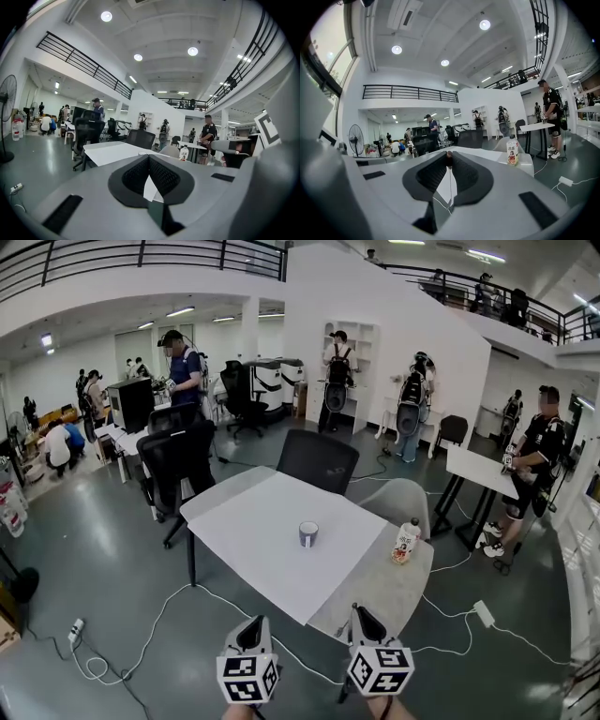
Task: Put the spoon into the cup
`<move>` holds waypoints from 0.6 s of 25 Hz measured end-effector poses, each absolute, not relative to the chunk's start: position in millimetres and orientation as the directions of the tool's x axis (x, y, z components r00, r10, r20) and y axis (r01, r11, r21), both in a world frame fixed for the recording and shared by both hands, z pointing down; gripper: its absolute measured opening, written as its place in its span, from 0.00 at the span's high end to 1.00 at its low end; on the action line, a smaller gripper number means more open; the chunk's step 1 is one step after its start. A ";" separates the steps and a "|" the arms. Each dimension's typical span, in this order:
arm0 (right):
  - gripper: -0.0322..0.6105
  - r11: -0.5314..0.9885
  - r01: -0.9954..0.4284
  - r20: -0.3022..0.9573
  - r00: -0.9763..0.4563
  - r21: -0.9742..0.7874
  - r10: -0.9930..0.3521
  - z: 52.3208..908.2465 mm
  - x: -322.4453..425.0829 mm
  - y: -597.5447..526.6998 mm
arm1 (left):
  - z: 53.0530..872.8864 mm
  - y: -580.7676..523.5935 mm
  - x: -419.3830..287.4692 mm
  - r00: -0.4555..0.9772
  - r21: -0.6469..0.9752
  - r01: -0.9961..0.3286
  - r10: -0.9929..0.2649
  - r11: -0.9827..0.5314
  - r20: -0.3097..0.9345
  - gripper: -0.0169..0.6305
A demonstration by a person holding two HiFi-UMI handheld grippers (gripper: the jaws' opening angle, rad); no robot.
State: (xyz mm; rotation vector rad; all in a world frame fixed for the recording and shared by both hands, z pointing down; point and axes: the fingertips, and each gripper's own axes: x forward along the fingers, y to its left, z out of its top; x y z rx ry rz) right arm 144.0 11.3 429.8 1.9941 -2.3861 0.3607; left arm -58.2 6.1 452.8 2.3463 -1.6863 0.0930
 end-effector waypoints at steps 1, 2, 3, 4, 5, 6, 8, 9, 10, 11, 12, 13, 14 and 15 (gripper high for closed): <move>0.86 0.163 -0.972 0.157 -0.191 -0.171 -0.969 430.8 146.8 5.0 | 453.0 0.2 -55.5 0.326 0.160 -0.941 -0.924 -0.298 0.199 0.95; 0.86 0.165 -0.971 0.161 -0.194 -0.174 -0.968 433.0 149.1 -0.1 | 454.4 -4.3 -52.9 0.323 0.157 -0.942 -0.924 -0.295 0.204 0.95; 0.86 0.168 -0.970 0.166 -0.197 -0.176 -0.966 436.3 151.0 -4.4 | 457.0 -7.9 -50.6 0.320 0.153 -0.944 -0.924 -0.292 0.210 0.95; 0.86 0.169 -0.969 0.172 -0.200 -0.179 -0.965 440.3 152.9 -8.4 | 460.3 -11.2 -48.5 0.316 0.151 -0.946 -0.924 -0.288 0.217 0.95; 0.86 0.169 -0.968 0.178 -0.201 -0.184 -0.963 444.1 154.7 -12.5 | 463.6 -14.6 -46.3 0.314 0.150 -0.947 -0.923 -0.285 0.224 0.95; 0.86 0.168 -0.967 0.182 -0.202 -0.190 -0.962 447.4 156.3 -16.6 | 466.6 -18.3 -44.1 0.313 0.148 -0.947 -0.921 -0.285 0.230 0.95; 0.86 0.167 -0.966 0.190 -0.205 -0.200 -0.960 452.6 158.7 -23.2 | 471.2 -24.7 -40.2 0.316 0.145 -0.947 -0.918 -0.288 0.241 0.95; 0.86 0.167 -0.965 0.195 -0.207 -0.201 -0.959 454.8 159.7 -25.4 | 473.0 -27.1 -38.5 0.318 0.145 -0.946 -0.916 -0.289 0.246 0.95; 0.86 0.167 -0.965 0.200 -0.207 -0.200 -0.958 456.9 160.8 -27.4 | 474.8 -29.2 -37.3 0.319 0.147 -0.946 -0.914 -0.290 0.250 0.95; 0.86 0.165 -0.966 0.206 -0.206 -0.201 -0.957 459.1 161.8 -29.4 | 476.5 -31.5 -36.8 0.319 0.150 -0.946 -0.913 -0.289 0.254 0.95; 0.86 0.162 -0.966 0.211 -0.205 -0.203 -0.956 461.3 162.4 -31.8 | 478.1 -34.5 -37.0 0.319 0.152 -0.946 -0.912 -0.288 0.256 0.95; 0.86 0.159 -0.966 0.215 -0.203 -0.205 -0.955 463.4 162.4 -34.9 | 479.7 -38.1 -37.5 0.319 0.154 -0.945 -0.912 -0.287 0.258 0.95; 0.86 0.157 -0.966 0.218 -0.202 -0.207 -0.955 465.5 162.1 -38.4 | 481.7 -42.4 -38.0 0.320 0.155 -0.945 -0.911 -0.288 0.260 0.95; 0.86 0.154 -0.966 0.221 -0.199 -0.207 -0.955 467.6 162.2 -42.1 | 484.0 -47.0 -38.2 0.322 0.155 -0.944 -0.910 -0.290 0.263 0.95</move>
